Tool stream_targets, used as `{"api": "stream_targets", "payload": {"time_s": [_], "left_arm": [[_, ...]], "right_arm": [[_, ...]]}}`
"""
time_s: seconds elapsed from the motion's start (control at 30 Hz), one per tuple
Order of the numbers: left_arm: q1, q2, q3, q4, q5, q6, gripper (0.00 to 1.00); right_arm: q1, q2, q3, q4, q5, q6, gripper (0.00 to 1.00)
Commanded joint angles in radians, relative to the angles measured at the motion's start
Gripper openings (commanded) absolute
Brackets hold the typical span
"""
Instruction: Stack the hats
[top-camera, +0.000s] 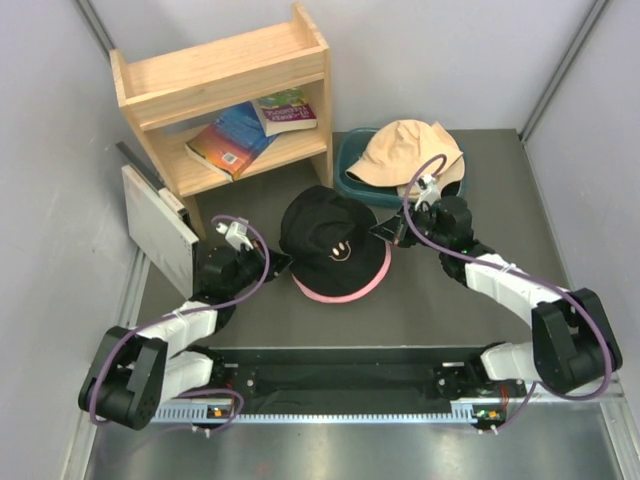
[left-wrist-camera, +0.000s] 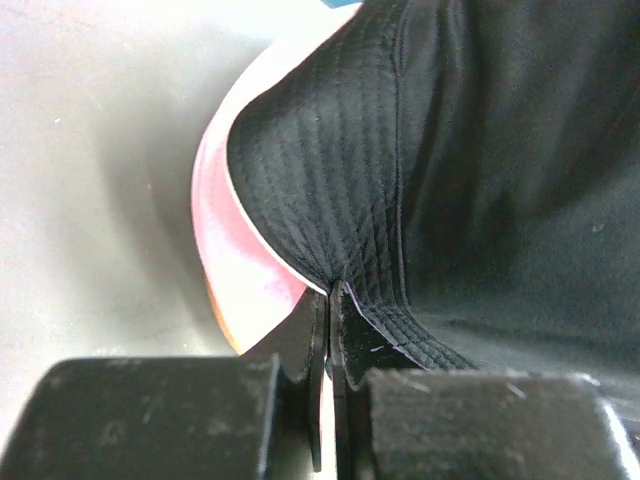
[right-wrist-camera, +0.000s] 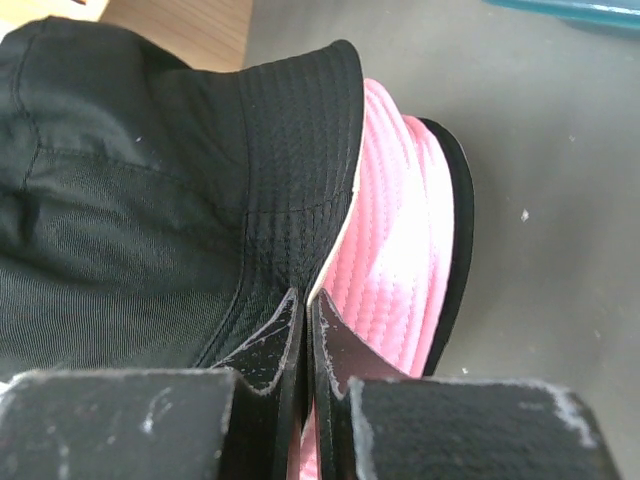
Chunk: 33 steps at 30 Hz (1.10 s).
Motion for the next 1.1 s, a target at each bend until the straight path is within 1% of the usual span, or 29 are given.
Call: {"api": "stream_targets", "payload": {"time_s": [0.0, 0.1, 0.17, 0.3, 0.33, 0.4, 0.5, 0.53, 0.57, 0.6, 0.63, 0.67, 0.7, 0.73, 0.77, 0.8, 0.83, 0.87, 0.9, 0.97, 1.0, 1.07], "left_arm": [[0.004, 0.012, 0.002, -0.130, -0.056, 0.055, 0.00], [0.004, 0.034, 0.065, -0.169, -0.066, 0.102, 0.00], [0.004, 0.063, 0.139, -0.183, -0.064, 0.129, 0.00], [0.004, 0.178, 0.277, -0.193, -0.070, 0.201, 0.00], [0.004, 0.198, 0.333, -0.193, -0.076, 0.210, 0.00], [0.004, 0.265, 0.390, -0.199, -0.075, 0.224, 0.00], [0.004, 0.342, 0.514, -0.192, -0.049, 0.219, 0.00], [0.004, 0.357, 0.536, -0.192, -0.043, 0.218, 0.00], [0.005, 0.383, 0.554, -0.196, -0.040, 0.215, 0.04], [0.005, 0.390, 0.588, -0.204, -0.040, 0.212, 0.24], [0.007, 0.393, 0.600, -0.224, -0.038, 0.213, 0.37], [0.010, 0.385, 0.611, -0.235, -0.041, 0.213, 0.47], [0.013, 0.379, 0.622, -0.245, -0.047, 0.216, 0.54], [0.014, 0.367, 0.624, -0.270, -0.069, 0.221, 0.66], [0.020, 0.339, 0.625, -0.287, -0.083, 0.225, 0.69], [0.024, 0.321, 0.625, -0.305, -0.098, 0.237, 0.72], [0.028, 0.302, 0.622, -0.342, -0.133, 0.244, 0.77], [0.036, 0.261, 0.619, -0.360, -0.155, 0.250, 0.80], [0.039, 0.240, 0.610, -0.380, -0.176, 0.265, 0.81], [0.043, 0.175, 0.601, -0.446, -0.251, 0.277, 0.84], [0.043, 0.151, 0.585, -0.468, -0.277, 0.282, 0.84], [0.043, 0.074, 0.558, -0.482, -0.293, 0.274, 0.85]], "right_arm": [[-0.026, -0.074, -0.058, -0.118, 0.079, -0.067, 0.00], [0.011, -0.131, -0.087, -0.144, 0.083, -0.064, 0.00], [0.040, -0.165, -0.110, -0.141, 0.097, -0.044, 0.00], [0.147, -0.201, -0.147, -0.106, 0.116, 0.020, 0.00], [0.168, -0.221, -0.165, -0.075, 0.120, 0.039, 0.00], [0.221, -0.238, -0.173, -0.057, 0.137, 0.080, 0.00], [0.257, -0.273, -0.172, -0.064, 0.139, 0.099, 0.00], [0.257, -0.296, -0.175, -0.070, 0.133, 0.103, 0.02], [0.257, -0.313, -0.175, -0.093, 0.123, 0.107, 0.15], [0.249, -0.351, -0.170, -0.118, 0.135, 0.099, 0.22], [0.241, -0.373, -0.165, -0.145, 0.148, 0.085, 0.30], [0.226, -0.394, -0.161, -0.171, 0.151, 0.065, 0.42], [0.184, -0.436, -0.153, -0.222, 0.145, 0.055, 0.46], [0.154, -0.456, -0.150, -0.242, 0.136, 0.047, 0.49], [0.122, -0.477, -0.146, -0.267, 0.108, 0.024, 0.54], [0.064, -0.503, -0.136, -0.299, 0.094, 0.012, 0.55], [0.033, -0.516, -0.133, -0.308, 0.079, -0.013, 0.57], [0.005, -0.522, -0.133, -0.307, 0.036, -0.022, 0.58], [-0.042, -0.522, -0.136, -0.285, 0.012, -0.031, 0.59], [-0.076, -0.508, -0.144, -0.240, -0.054, -0.032, 0.61], [-0.096, -0.481, -0.161, -0.198, -0.077, -0.025, 0.62], [-0.105, -0.450, -0.181, -0.060, -0.123, 0.010, 0.65]]}}
